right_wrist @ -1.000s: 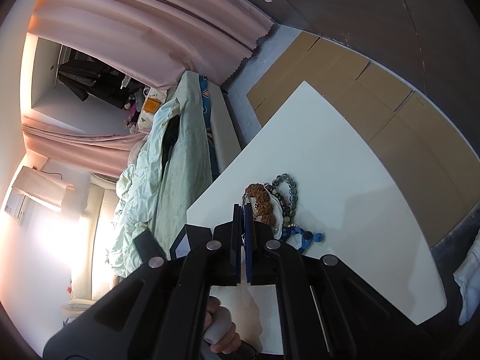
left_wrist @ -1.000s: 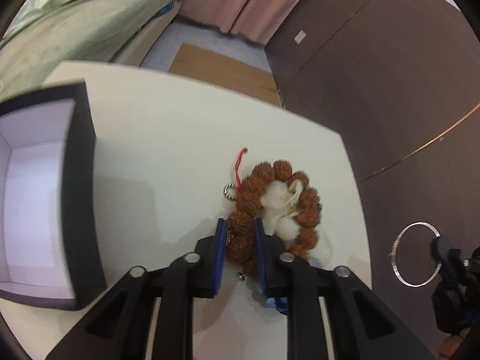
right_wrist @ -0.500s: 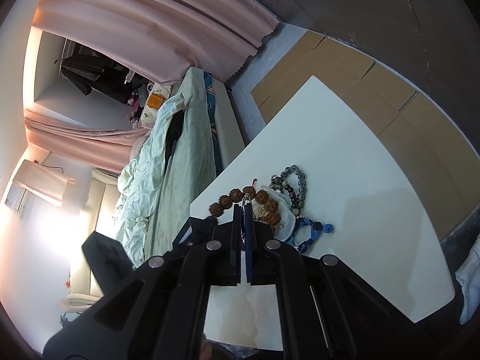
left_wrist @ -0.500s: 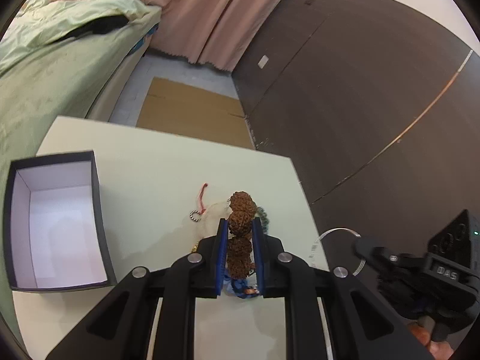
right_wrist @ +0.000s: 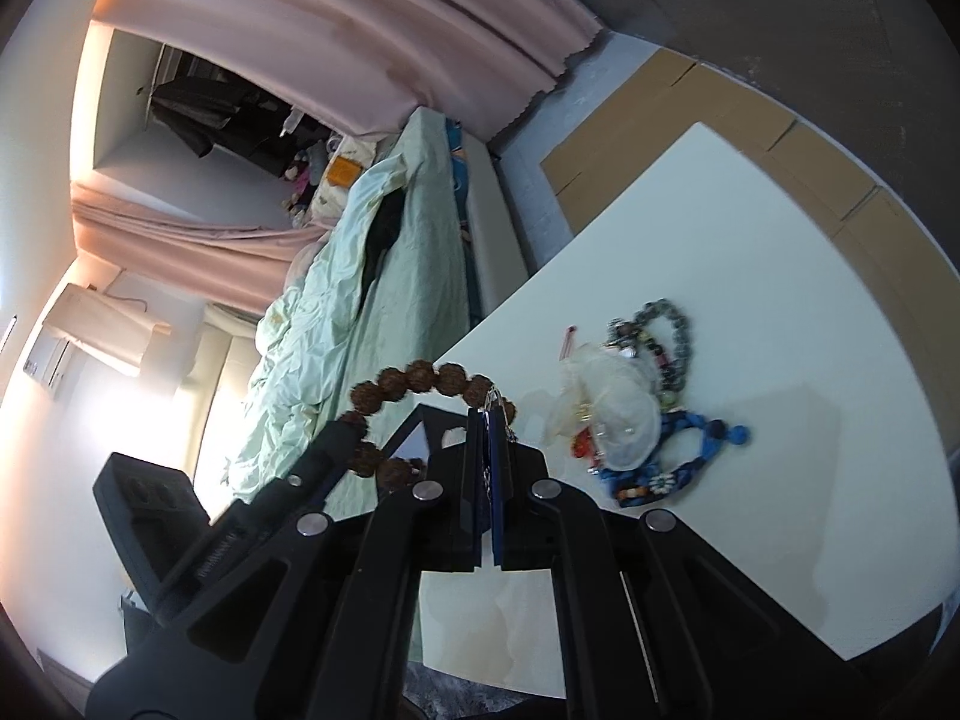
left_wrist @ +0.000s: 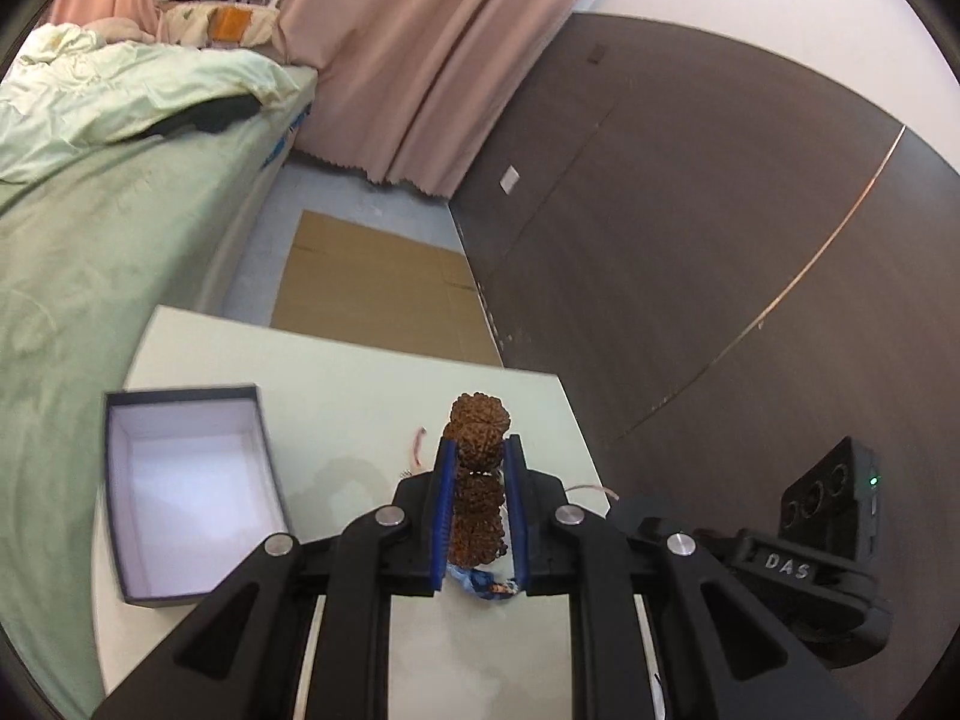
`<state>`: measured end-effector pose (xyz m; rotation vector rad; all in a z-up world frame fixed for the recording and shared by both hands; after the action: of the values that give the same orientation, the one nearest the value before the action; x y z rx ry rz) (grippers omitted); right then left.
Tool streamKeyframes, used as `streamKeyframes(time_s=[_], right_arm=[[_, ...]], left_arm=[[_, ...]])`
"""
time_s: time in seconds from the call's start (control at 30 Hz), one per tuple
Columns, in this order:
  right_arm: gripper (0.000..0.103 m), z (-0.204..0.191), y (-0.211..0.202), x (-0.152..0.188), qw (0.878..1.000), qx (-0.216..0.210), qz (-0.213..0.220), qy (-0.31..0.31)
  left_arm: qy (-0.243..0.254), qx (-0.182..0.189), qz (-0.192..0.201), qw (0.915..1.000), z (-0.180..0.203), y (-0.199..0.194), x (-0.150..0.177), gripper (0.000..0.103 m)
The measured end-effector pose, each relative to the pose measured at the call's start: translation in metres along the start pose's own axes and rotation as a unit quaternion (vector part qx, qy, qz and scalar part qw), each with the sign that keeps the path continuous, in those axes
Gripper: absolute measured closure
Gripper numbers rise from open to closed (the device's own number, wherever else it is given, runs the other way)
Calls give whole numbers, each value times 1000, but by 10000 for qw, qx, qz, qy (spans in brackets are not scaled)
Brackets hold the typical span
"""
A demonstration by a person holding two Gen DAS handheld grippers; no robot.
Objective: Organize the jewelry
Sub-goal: 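Lower the brown bead bracelet into the black box and open the left gripper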
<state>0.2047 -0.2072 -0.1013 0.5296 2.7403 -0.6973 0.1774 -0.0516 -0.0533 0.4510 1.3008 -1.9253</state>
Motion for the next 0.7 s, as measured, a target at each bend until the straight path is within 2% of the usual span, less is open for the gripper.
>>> streamKeyframes(time_s=[0.23,0.63,0.67,0.7], right_arm=[[99,-22,23,13,9994,-172,-188,-218],[99,-51,62,33,9966,-420,-478,-519],[99,-53,65,34,9963,-450,-500,-544],[99,-54,68,35,9959,-474,-527,-564]], left_arm=[[-179,-308,239,9991,-41,-28,-16,89],[-531,-790,78,9954,-107,-30,-10,86],[-514,-872,89,9948,-110,-31,-11,66],[-498,-1038,163,9932,-116,-35,-14,21]])
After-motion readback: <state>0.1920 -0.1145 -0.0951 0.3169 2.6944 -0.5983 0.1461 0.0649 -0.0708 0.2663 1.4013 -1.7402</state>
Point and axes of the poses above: each gripper's, at about its wrist camera, not at the fingertips, and y roughly the way its jaws point, z to its right, x to its underside, the point moved 9 cm from there along y, roughly the way its jaws point, and after that the axes turned 6 degrees about -x, right-handed, at the moved point
